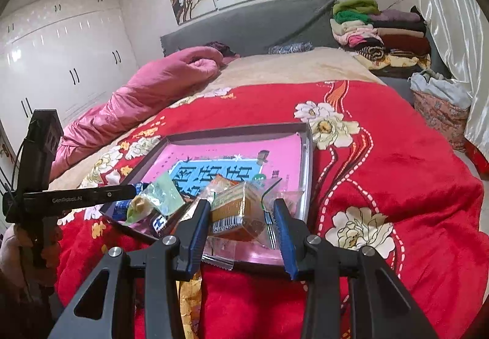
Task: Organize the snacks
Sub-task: 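Carry the green bag and cake packet over the tray with both grippers, then lower both snacks into the tray and open both grippers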
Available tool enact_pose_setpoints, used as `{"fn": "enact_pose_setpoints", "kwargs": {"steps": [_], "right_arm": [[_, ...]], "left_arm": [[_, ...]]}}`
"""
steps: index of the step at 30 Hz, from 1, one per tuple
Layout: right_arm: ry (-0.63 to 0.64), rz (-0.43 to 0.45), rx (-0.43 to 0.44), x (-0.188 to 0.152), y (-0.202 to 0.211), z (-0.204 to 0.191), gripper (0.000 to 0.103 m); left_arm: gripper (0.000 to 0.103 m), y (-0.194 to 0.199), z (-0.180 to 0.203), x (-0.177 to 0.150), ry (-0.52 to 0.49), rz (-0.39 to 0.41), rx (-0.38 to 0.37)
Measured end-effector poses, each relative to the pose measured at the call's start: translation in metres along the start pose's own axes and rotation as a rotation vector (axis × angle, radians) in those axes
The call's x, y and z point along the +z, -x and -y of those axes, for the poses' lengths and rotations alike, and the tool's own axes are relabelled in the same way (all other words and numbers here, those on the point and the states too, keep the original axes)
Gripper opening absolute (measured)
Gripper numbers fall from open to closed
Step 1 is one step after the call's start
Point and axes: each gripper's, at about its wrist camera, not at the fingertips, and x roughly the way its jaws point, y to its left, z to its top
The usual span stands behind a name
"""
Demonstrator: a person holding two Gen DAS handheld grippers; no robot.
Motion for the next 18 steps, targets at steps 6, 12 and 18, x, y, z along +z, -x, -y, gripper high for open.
{"fn": "enact_pose_setpoints", "kwargs": {"steps": [6,12,18], "right_arm": [[0.001,-0.043,-0.01,-0.005,-0.011,0.001,0.042],[-0.005,-0.089,-0.02,-0.009,-0.023,0.002,0.043],[-0.016,-0.098,-0.028,-0.011,-0.027,0.005,0.043]], "left_arm": [[0.019,-0.005,0.001,-0.002,-0.006,-0.009,0.001],[0.019,-0.01,0.001,-0.003,-0.011,-0.011,0.004],[0.021,-0.01,0.001,-0.002,-0.012,-0.01,0.006]]}}
